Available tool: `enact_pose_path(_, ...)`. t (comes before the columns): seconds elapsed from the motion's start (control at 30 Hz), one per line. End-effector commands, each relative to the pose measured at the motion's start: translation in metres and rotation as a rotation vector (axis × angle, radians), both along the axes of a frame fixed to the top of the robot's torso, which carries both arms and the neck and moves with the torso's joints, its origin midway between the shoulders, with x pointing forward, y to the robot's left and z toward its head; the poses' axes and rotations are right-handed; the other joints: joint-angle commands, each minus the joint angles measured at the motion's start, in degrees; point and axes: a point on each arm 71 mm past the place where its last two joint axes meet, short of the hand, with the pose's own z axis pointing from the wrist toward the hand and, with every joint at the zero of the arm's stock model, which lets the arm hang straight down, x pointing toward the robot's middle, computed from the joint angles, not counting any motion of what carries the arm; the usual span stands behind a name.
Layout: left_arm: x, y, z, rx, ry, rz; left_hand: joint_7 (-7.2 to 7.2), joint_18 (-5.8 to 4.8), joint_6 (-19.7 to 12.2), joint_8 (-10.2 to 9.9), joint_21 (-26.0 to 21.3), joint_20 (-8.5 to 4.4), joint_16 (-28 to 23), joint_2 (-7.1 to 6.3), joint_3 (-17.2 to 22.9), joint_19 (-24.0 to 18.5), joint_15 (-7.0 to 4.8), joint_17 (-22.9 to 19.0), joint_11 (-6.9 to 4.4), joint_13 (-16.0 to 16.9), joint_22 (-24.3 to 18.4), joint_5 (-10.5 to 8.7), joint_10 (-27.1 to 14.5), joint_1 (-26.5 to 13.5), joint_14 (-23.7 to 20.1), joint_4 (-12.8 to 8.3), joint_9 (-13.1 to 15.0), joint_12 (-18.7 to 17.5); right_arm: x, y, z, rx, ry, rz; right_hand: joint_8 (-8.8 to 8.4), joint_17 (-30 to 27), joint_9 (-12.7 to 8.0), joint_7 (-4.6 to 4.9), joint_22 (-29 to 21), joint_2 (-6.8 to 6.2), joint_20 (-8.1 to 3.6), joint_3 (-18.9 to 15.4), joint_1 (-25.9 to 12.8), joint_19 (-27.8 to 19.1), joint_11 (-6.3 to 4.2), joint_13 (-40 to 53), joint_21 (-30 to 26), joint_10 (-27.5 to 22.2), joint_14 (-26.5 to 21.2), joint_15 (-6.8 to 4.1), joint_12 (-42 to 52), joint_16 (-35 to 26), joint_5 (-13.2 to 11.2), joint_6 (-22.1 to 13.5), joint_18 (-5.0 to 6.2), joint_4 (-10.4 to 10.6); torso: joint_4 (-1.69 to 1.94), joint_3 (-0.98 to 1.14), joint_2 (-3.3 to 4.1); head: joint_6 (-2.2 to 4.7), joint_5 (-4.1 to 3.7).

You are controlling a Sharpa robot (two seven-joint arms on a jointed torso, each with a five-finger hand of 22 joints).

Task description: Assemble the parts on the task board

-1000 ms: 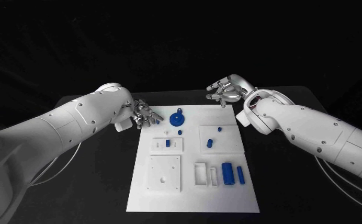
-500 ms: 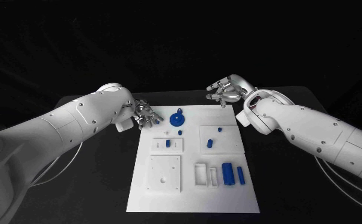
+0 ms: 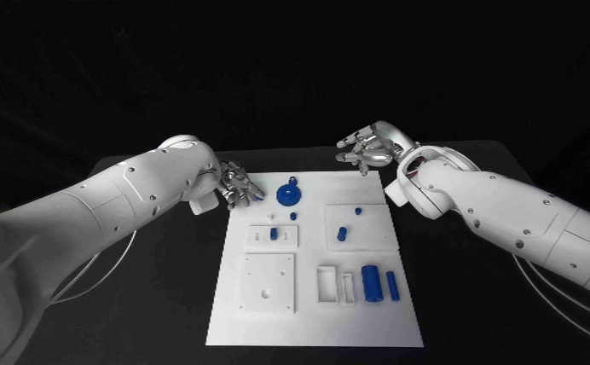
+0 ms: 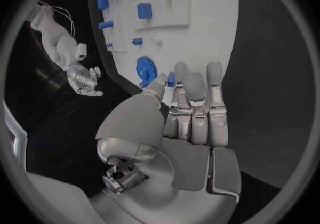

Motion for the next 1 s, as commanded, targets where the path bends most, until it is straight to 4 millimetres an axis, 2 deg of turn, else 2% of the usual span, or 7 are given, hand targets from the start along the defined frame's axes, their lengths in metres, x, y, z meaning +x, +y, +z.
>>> enact_pose_path(0.03, -0.001, -0.003, 0.0, -0.033, 0.002, -0.014, -0.51, -0.22, 0.9, 0.5, -0.3, -0.01, 0.4, 0.43, 0.4, 0.2, -0.29, 0.1, -0.23, -0.1, 0.2, 0.58, 0.3, 0.9, -0.2, -1.1, 1.2, -0.3, 0.0, 0.001, 0.0, -0.008, 0.0, 0.006, 0.15, -0.1, 0.1, 0.06, 0.0, -0.53, -0.4, 0.0, -0.1, 0.8, -0.38, 0.0, -0.2, 0.0, 0.3, -0.55, -0.2, 0.2, 0.3, -0.3, 0.06, 0.2, 0.02, 0.0, -0.03, -0.02, -0.07)
enact_pose_path(0.37, -0.002, -0.004, 0.001, -0.068, -0.008, -0.008, -0.65, -0.38, 0.8, 2.6, -0.2, -0.48, 1.1, 1.75, 5.1, 0.2, -0.73, 0.3, -0.43, 0.6, 1.6, 5.03, 0.9, 0.8, -0.1, -4.5, 7.8, 1.0, 0.0, 0.0, 0.0, -0.01, 0.004, 0.005, 0.16, 0.0, 0.1, 0.03, 0.2, -0.54, -0.41, 0.0, -0.1, 0.8, -0.41, 0.1, -0.3, 0.0, 0.3, -0.57, -0.2, 0.3, 0.3, -0.2, 0.06, 0.3, 0.01, -0.05, -0.02, 0.03, -0.05)
enact_pose_path(0.7, -0.006, 0.006, 0.004, -0.141, -0.019, 0.031, -1.18, -0.54, 2.6, 2.6, -0.4, -1.01, 1.8, 1.0, 8.7, 0.8, -1.3, 0.6, -0.85, 1.3, 3.0, 10.6, 1.9, -3.0, 0.6, -6.9, 11.0, 2.5, 0.0, -0.003, 0.0, -0.013, 0.005, 0.001, 0.16, 0.0, 0.1, 0.03, 0.3, -0.56, -0.41, -0.1, -0.2, 0.9, -0.41, 0.2, -0.4, 0.0, 0.3, -0.57, -0.2, 0.3, 0.3, -0.2, 0.05, 0.4, 0.24, -0.09, -0.22, -0.23, 0.09)
enact_pose_path(0.8, -0.012, 0.011, 0.006, -0.165, -0.016, 0.041, -1.32, -0.61, 3.2, 2.1, -0.6, -1.18, 2.0, 0.95, 10.2, 1.1, -1.43, 0.7, -0.95, 1.4, 3.3, 10.68, 2.2, -4.4, 0.8, -7.8, 11.4, 2.7, -0.001, -0.005, 0.0, -0.014, 0.005, -0.002, 0.16, 0.0, 0.1, 0.03, 0.3, -0.56, -0.41, -0.1, -0.2, 0.9, -0.41, 0.2, -0.4, 0.0, 0.3, -0.57, -0.2, 0.3, 0.3, -0.2, 0.05, 0.4, 0.48, -0.27, -0.53, -0.64, 0.0)
enact_pose_path(0.83, -0.014, 0.013, 0.007, -0.173, -0.014, 0.044, -1.27, -0.61, 3.3, 2.0, -0.6, -1.23, 2.0, 1.02, 12.4, 1.2, -1.49, 0.8, -0.97, 1.4, 3.4, 6.04, 2.3, -4.2, 0.8, -8.6, 11.4, 2.6, -0.001, -0.006, 0.0, -0.015, 0.005, -0.003, 0.16, 0.0, 0.1, 0.03, 0.3, -0.56, -0.41, -0.1, -0.2, 0.9, -0.41, 0.2, -0.4, 0.0, 0.3, -0.57, -0.2, 0.3, 0.3, -0.2, 0.05, 0.4, 0.58, -0.36, -0.64, -0.74, -0.02)
enact_pose_path(0.87, -0.015, 0.014, 0.007, -0.178, -0.013, 0.046, -1.27, -0.57, 3.5, 1.9, -0.6, -1.24, 2.1, 0.46, 14.5, 1.3, -1.54, 0.8, -1.03, 1.4, 3.5, 4.76, 2.4, -5.1, 0.9, -8.8, 11.3, 2.6, -0.001, -0.006, 0.0, -0.015, 0.005, -0.004, 0.16, 0.0, 0.1, 0.03, 0.3, -0.56, -0.41, -0.1, -0.2, 0.9, -0.41, 0.2, -0.4, 0.0, 0.3, -0.57, -0.2, 0.3, 0.3, -0.2, 0.05, 0.4, 0.66, -0.41, -0.73, -0.91, -0.01)
enact_pose_path(1.0, -0.027, 0.02, 0.008, -0.199, -0.002, 0.052, -1.73, -0.66, 4.7, 2.3, -0.5, -1.47, 2.8, -1.07, 18.4, 1.7, -1.76, 1.5, -1.32, 1.9, 3.6, 4.83, 3.1, -7.2, 1.2, -8.2, 12.1, 3.6, -0.001, -0.009, 0.0, -0.017, 0.005, -0.009, 0.16, 0.0, 0.1, 0.03, 0.3, -0.56, -0.41, -0.1, -0.2, 0.9, -0.41, 0.2, -0.4, 0.0, 0.3, -0.57, -0.2, 0.3, 0.3, -0.2, 0.05, 0.4, 0.94, -0.6, -1.14, -1.54, 0.07)
